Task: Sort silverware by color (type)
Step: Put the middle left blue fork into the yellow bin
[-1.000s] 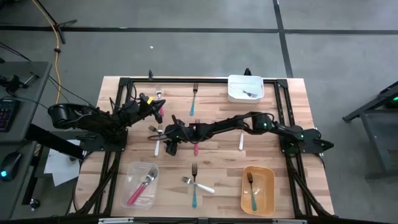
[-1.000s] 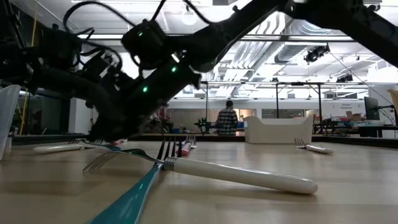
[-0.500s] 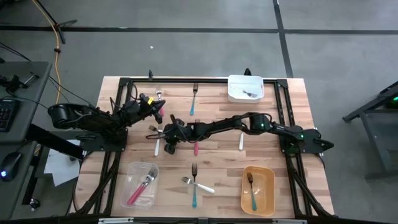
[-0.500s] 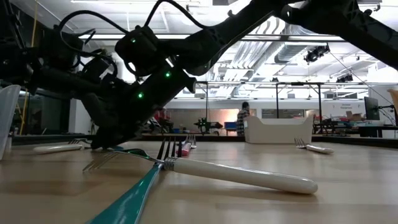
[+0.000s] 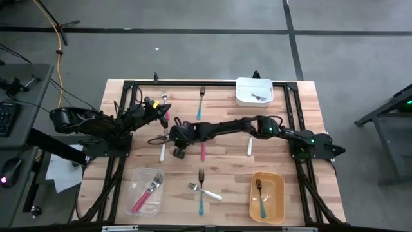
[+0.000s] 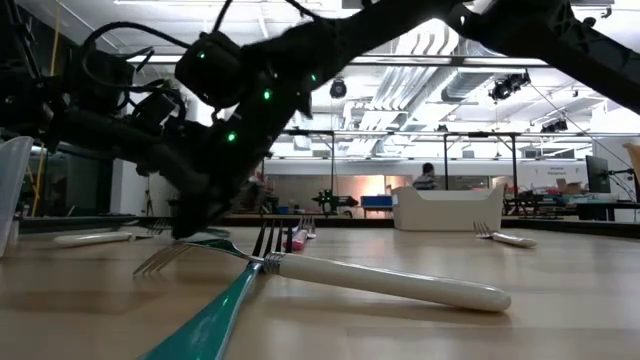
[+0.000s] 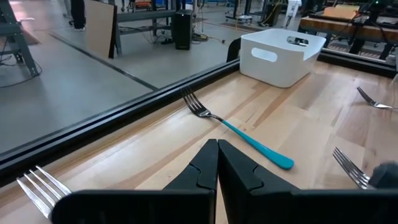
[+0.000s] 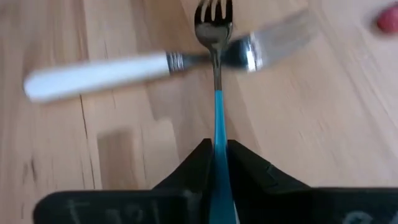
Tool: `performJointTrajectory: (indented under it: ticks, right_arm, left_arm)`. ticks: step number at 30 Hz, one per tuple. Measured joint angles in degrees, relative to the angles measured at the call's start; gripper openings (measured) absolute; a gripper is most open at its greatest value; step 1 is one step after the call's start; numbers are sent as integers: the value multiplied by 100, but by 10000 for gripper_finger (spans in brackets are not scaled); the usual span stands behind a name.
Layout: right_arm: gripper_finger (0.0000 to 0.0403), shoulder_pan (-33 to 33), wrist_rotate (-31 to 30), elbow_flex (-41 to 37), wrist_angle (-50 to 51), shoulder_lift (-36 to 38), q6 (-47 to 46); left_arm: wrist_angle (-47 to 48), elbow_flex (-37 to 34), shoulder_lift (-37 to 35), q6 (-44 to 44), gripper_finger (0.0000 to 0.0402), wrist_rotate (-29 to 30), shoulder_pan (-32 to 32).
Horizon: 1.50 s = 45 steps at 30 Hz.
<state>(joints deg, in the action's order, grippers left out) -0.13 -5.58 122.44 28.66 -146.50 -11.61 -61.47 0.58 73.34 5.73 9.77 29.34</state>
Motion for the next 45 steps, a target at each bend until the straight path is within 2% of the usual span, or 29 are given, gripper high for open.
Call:
performJointTrajectory:
  ticks: [5,9,16,22,27,35,41,45]
  right_arm:
    - [19,-27,-165,659,1416,78,266]
    - [5,8,-483,869,2316,340,363]
    - [3,185,-1279,839,4004,830,-132]
    - [2,513,-1452,9,4856,1650,-1050]
    - [2,988,-1240,-1240,5454,2892,-2629]
    - [1,2352,137,-2927,5801,4820,-6203]
    - [3,3687,1131,-3323,5683,5370,-8614]
    - [3,4323,1282,-3336,5047,5392,-9745]
  left_arm:
    - [-1,0,0,-1,0,-1,0]
    - [2,0,0,0,0,-1,-4]
    - [-6,0,0,1,0,-2,-11]
    - [-9,0,0,10,0,-17,-11]
    - [-22,0,0,63,0,-19,-13]
    - [-321,0,0,58,0,-18,-13]
    - [-737,52,-2,-33,0,154,-11]
    - [-787,214,-2,-35,0,152,-11]
